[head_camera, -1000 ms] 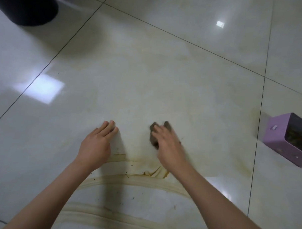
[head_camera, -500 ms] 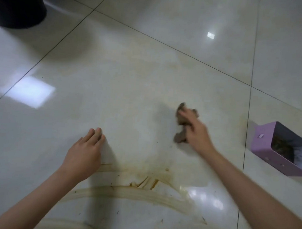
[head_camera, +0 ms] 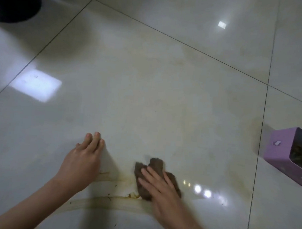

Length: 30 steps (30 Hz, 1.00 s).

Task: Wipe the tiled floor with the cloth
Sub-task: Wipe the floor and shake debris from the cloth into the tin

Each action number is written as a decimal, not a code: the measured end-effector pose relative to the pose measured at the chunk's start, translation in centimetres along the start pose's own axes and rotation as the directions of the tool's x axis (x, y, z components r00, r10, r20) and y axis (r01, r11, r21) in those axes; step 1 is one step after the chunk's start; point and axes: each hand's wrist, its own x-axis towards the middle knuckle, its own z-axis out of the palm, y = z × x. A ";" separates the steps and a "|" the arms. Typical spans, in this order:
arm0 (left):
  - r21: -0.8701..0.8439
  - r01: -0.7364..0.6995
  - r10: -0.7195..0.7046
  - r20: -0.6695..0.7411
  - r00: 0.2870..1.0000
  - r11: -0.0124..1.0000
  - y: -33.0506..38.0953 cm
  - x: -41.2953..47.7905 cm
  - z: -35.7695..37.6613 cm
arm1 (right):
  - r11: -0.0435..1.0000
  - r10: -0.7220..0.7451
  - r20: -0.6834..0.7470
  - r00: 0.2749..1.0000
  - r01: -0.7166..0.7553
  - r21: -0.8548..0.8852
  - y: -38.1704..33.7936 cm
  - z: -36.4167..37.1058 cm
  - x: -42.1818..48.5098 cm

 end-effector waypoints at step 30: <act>-0.389 0.488 -0.525 0.013 0.851 0.781 -9.6 -8.3 3.9 | 0.859 0.466 -0.359 0.809 -0.511 -0.035 7.4 -8.9 19.2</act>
